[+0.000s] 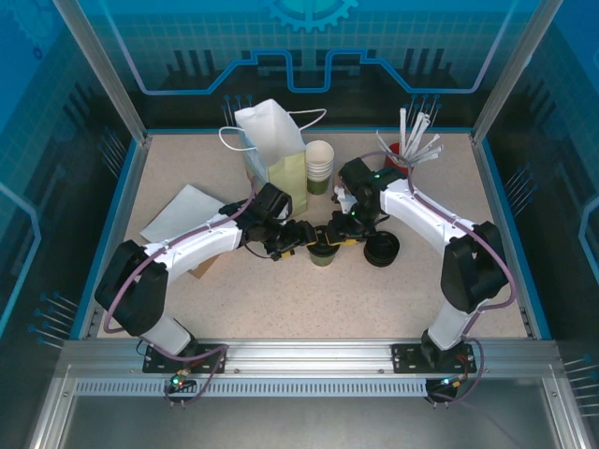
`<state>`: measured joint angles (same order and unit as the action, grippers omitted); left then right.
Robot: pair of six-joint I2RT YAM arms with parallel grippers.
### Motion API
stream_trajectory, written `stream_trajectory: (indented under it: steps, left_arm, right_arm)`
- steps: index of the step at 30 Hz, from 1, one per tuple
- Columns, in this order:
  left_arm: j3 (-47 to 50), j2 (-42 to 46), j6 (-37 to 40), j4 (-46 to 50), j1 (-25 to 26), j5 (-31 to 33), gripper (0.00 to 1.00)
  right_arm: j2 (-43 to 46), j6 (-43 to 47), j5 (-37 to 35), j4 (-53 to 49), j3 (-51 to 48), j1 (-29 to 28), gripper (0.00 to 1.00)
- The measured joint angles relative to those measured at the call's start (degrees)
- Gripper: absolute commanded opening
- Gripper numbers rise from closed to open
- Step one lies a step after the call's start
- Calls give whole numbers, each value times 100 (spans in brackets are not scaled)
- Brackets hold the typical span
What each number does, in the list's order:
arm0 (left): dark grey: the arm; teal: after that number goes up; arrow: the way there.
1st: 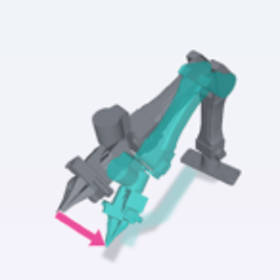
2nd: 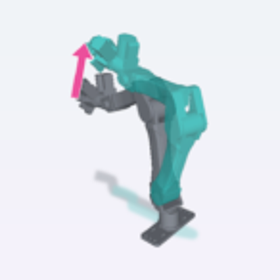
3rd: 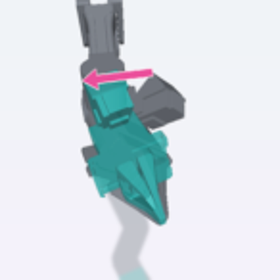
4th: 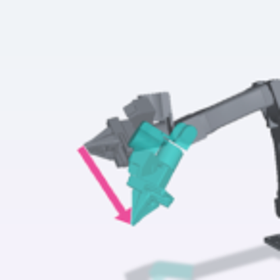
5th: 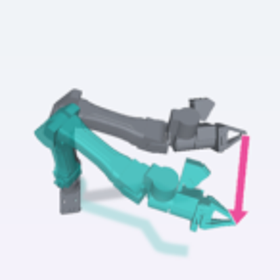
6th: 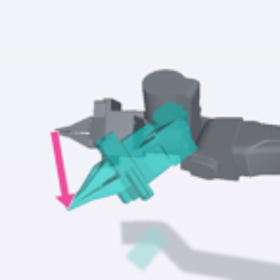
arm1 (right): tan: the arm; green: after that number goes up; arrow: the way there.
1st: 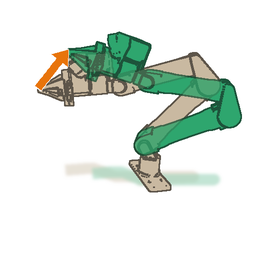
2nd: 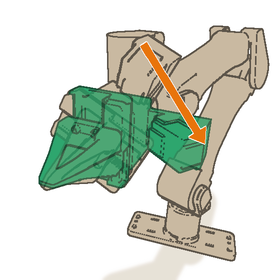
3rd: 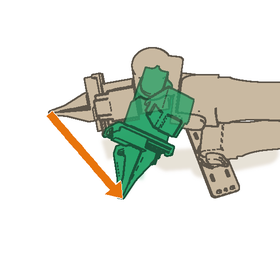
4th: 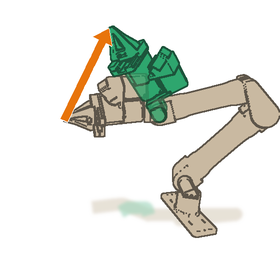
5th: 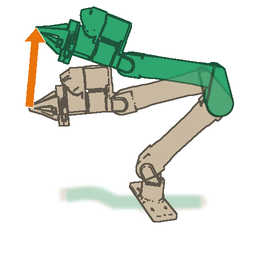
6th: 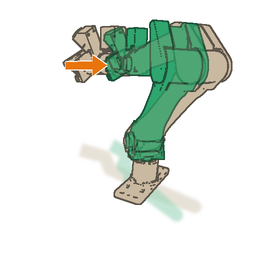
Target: Pack the takeout coffee
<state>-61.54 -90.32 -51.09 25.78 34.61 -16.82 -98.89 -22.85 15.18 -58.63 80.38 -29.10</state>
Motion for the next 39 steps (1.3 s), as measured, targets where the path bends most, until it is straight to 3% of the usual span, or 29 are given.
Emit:
stream_trajectory:
  steps: [6,17,21,23,32,39]
  left_arm:
    - [-94,-31,0,103,-2,4,74]
    - [-455,-90,22,511,-2,7,85]
    - [-487,-28,50,551,-48,39,87]
    - [-487,81,87,579,-92,94,88]
    - [-323,1158,304,616,-378,595,99]
    - [181,1880,345,627,-645,911,99]
  right_arm:
    - [57,-4,-170,-2,37,-22,45]
    - [409,57,-684,-2,66,-59,76]
    - [702,101,-791,-2,66,-59,82]
    - [800,98,-846,-7,66,-61,100]
    - [789,216,-1093,-221,173,-317,100]
    - [280,328,-1386,-461,734,-852,100]
